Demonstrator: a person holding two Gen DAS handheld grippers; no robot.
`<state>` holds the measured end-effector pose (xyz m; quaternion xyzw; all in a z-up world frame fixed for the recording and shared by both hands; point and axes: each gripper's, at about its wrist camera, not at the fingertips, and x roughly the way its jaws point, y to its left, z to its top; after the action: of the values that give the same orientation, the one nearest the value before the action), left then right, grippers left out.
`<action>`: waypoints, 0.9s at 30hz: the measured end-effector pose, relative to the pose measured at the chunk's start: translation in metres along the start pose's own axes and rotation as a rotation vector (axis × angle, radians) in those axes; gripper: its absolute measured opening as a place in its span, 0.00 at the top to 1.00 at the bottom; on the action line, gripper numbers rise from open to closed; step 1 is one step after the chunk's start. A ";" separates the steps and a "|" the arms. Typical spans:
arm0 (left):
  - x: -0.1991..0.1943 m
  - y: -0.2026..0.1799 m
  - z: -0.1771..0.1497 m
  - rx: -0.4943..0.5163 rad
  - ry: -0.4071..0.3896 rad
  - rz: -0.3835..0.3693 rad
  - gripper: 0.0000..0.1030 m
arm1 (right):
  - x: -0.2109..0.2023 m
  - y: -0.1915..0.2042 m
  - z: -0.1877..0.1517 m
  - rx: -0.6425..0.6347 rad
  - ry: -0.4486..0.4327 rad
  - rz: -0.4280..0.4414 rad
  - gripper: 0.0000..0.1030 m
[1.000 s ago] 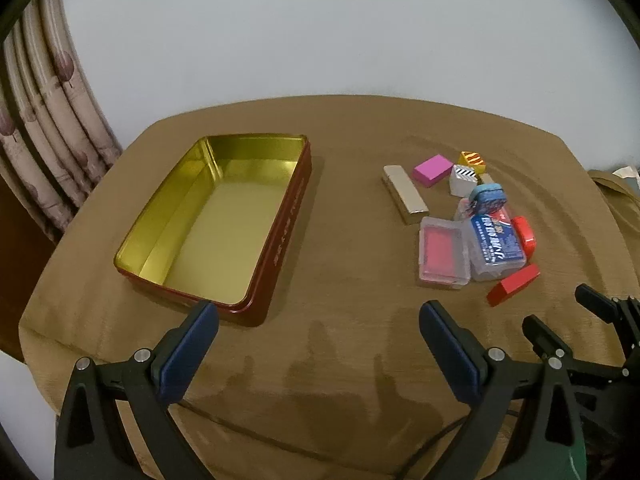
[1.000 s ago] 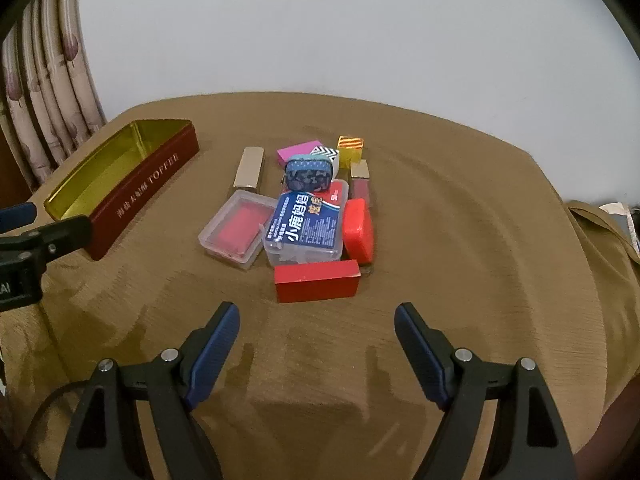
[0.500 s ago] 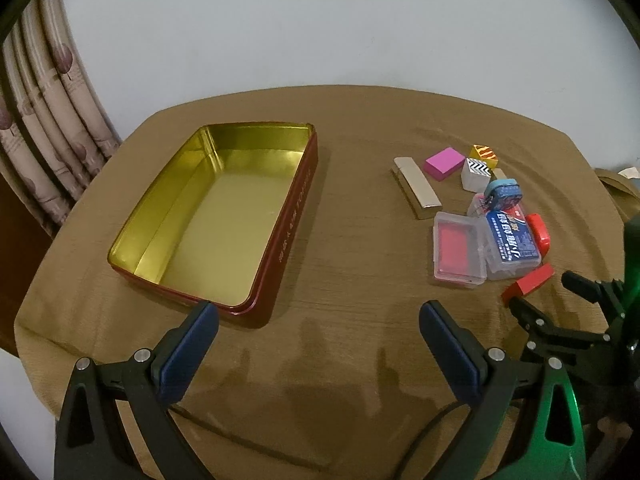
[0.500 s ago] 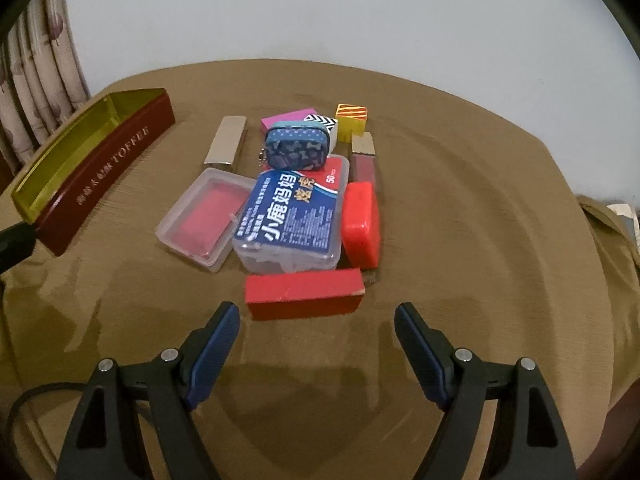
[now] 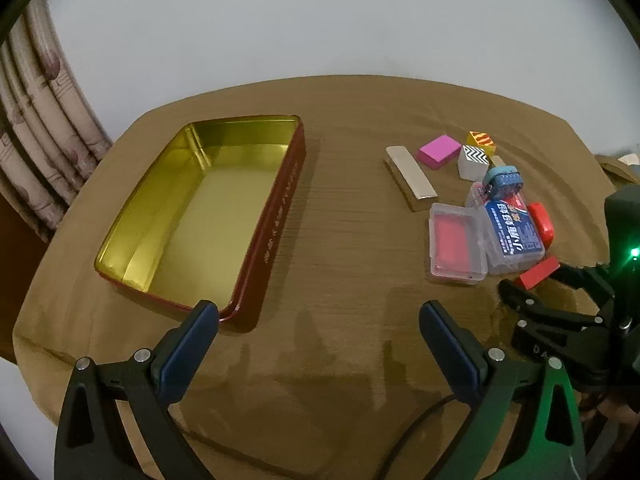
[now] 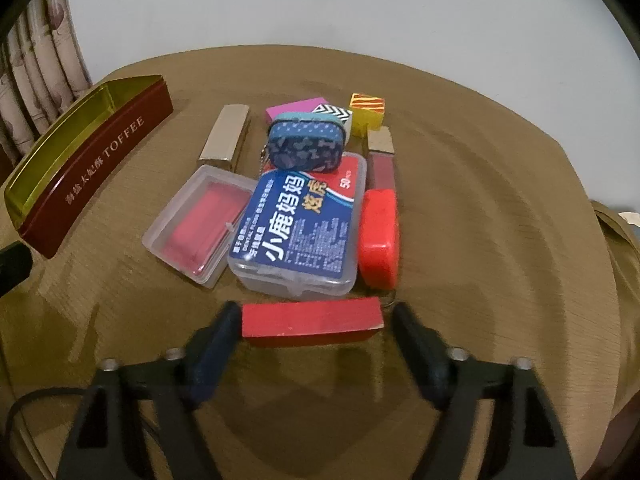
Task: Organize rigid objects
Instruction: 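Close the right tool on the red wooden block and lift it, then grasp the clear plastic box with the left tool while the right tool holds the red block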
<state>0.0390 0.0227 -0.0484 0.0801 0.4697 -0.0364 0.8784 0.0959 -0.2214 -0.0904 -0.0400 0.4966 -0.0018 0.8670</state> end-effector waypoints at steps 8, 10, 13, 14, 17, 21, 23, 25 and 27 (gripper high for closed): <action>0.007 -0.020 0.007 0.053 0.016 -0.047 0.03 | -0.003 -0.009 -0.005 0.038 -0.004 0.000 0.41; 0.010 -0.028 0.008 0.075 0.029 -0.078 0.03 | -0.006 -0.014 -0.009 0.049 0.003 -0.021 0.41; 0.016 -0.039 0.012 0.103 0.041 -0.124 0.03 | -0.011 -0.022 -0.019 0.060 0.016 -0.030 0.41; 0.018 -0.044 0.014 0.113 0.044 -0.139 0.03 | -0.013 -0.024 -0.022 0.067 0.021 -0.036 0.41; 0.026 -0.057 0.020 0.143 0.055 -0.184 0.03 | -0.017 -0.030 -0.030 0.087 0.031 -0.037 0.41; 0.038 -0.073 0.027 0.190 0.084 -0.205 0.03 | -0.018 -0.035 -0.032 0.101 0.040 -0.037 0.41; 0.046 -0.076 0.029 0.199 0.105 -0.215 0.03 | -0.017 -0.036 -0.032 0.106 0.041 -0.028 0.41; 0.054 -0.078 0.031 0.194 0.125 -0.220 0.03 | -0.019 -0.035 -0.033 0.102 0.040 -0.029 0.41; 0.062 -0.077 0.034 0.179 0.141 -0.222 0.03 | -0.019 -0.036 -0.033 0.102 0.039 -0.024 0.41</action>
<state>0.0907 -0.0587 -0.0891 0.1079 0.5312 -0.1692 0.8231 0.0587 -0.2590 -0.0883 -0.0017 0.5122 -0.0384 0.8580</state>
